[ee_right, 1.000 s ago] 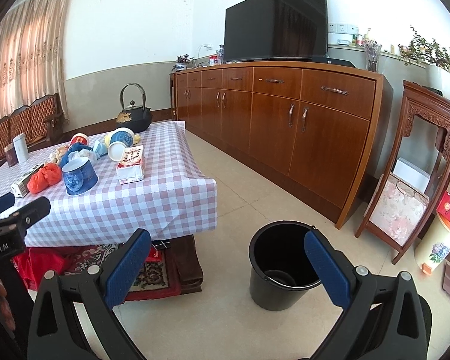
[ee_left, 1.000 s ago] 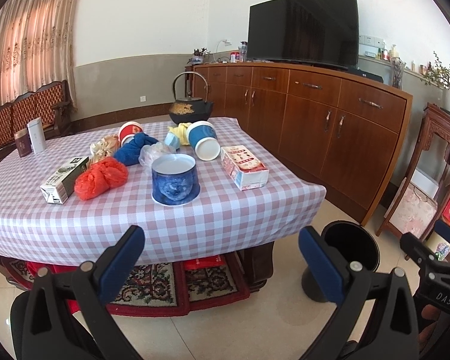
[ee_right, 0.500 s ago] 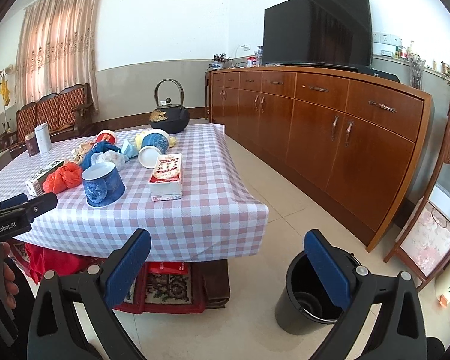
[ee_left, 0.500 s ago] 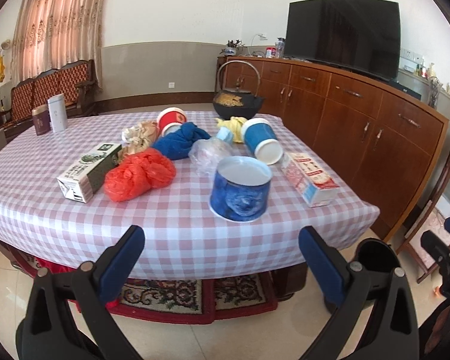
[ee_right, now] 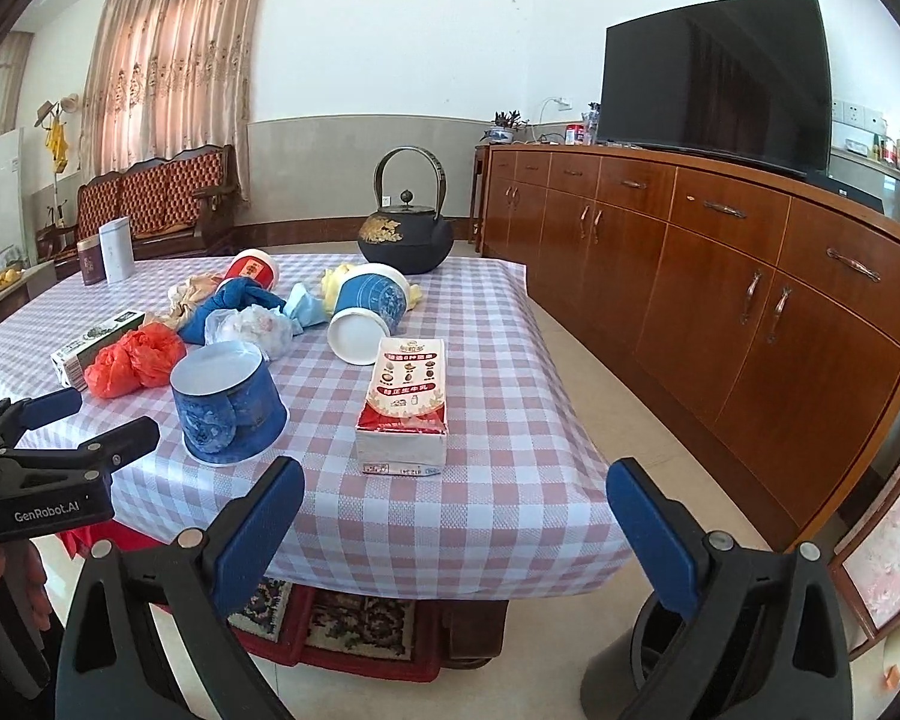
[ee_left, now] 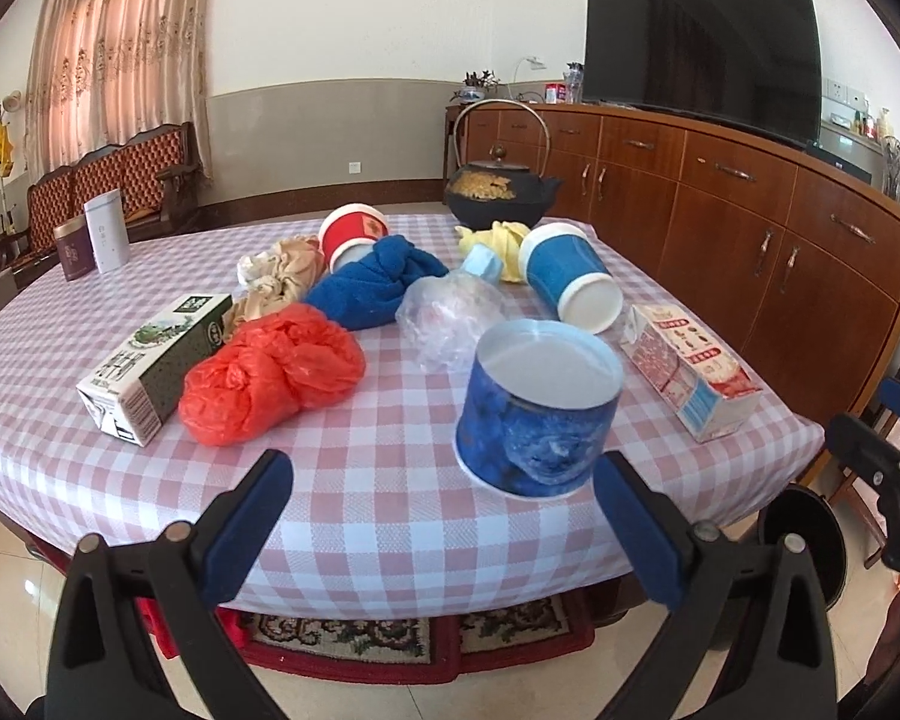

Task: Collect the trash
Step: 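Grasp the red plastic bag with the left tool while the right tool grasps the red-white milk carton, then carry both items to the black bucket and open both tools to drop them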

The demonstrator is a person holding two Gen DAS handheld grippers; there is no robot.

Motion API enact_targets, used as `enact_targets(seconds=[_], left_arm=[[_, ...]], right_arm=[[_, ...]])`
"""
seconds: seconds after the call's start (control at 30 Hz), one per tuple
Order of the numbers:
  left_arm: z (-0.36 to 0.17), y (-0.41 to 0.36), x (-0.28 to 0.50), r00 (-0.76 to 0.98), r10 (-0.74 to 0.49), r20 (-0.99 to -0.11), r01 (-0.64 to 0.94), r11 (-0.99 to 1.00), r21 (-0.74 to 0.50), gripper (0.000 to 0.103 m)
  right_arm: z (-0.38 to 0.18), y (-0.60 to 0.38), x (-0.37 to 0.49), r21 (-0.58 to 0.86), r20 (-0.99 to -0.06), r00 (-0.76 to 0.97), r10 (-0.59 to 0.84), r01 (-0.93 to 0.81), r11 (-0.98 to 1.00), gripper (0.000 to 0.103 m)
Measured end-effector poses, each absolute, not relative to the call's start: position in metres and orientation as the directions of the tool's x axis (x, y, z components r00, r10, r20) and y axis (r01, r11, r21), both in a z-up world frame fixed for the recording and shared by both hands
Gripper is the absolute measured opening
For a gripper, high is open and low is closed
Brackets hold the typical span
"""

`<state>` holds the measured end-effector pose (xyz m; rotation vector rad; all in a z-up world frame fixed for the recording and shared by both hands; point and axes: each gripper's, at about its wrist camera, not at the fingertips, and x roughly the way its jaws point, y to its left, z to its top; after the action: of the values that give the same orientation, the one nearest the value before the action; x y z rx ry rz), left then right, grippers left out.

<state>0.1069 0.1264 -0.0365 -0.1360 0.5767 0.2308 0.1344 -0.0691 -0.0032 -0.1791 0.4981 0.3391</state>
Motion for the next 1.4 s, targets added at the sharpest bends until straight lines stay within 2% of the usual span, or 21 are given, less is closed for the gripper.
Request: enact_targets(seconds=[0.27, 0.43, 0.63, 0.7, 0.77, 0.8, 0.83, 0.93, 1.4], left_arm=[[-0.043, 0.179, 0.119, 0.766, 0.330, -0.551, -0.401, 0.916, -0.008, 0.100], [-0.050, 0.204, 0.138, 0.744, 0.350, -0.569, -0.433, 0.901, -0.012, 0.100], [-0.057, 0.214, 0.162, 0.736, 0.335, -0.589, -0.430, 0.902, -0.025, 0.099], [-0.059, 0.216, 0.168, 0.733, 0.327, -0.596, -0.425, 0.905, -0.027, 0.094], [-0.062, 0.217, 0.172, 0.730, 0.313, -0.607, -0.418, 0.908, -0.034, 0.082], [-0.064, 0.217, 0.173, 0.729, 0.306, -0.612, -0.413, 0.910, -0.037, 0.072], [-0.064, 0.217, 0.173, 0.731, 0.298, -0.614, -0.408, 0.912, -0.043, 0.062], [-0.061, 0.217, 0.169, 0.755, 0.264, -0.601, -0.385, 0.919, -0.081, 0.047], [-0.013, 0.180, 0.139, 0.844, 0.210, -0.494, -0.287, 0.954, -0.085, 0.043]], right_arm=[[-0.016, -0.051, 0.167, -0.067, -0.520, 0.797, 0.307, -0.396, 0.916, 0.097], [-0.029, -0.038, 0.190, -0.047, -0.545, 0.778, 0.312, -0.400, 0.915, 0.094], [-0.043, -0.030, 0.217, -0.015, -0.582, 0.748, 0.319, -0.402, 0.915, 0.075], [-0.045, -0.031, 0.223, -0.005, -0.588, 0.743, 0.319, -0.398, 0.917, 0.074], [-0.047, -0.031, 0.226, -0.003, -0.592, 0.741, 0.316, -0.394, 0.919, 0.072], [-0.047, -0.031, 0.228, -0.004, -0.593, 0.741, 0.316, -0.395, 0.919, 0.070], [-0.048, -0.031, 0.229, -0.004, -0.594, 0.739, 0.317, -0.397, 0.918, 0.057], [-0.048, -0.033, 0.230, 0.007, -0.597, 0.734, 0.324, -0.400, 0.917, 0.054], [-0.010, -0.066, 0.201, 0.013, -0.500, 0.806, 0.317, -0.359, 0.933, 0.053]])
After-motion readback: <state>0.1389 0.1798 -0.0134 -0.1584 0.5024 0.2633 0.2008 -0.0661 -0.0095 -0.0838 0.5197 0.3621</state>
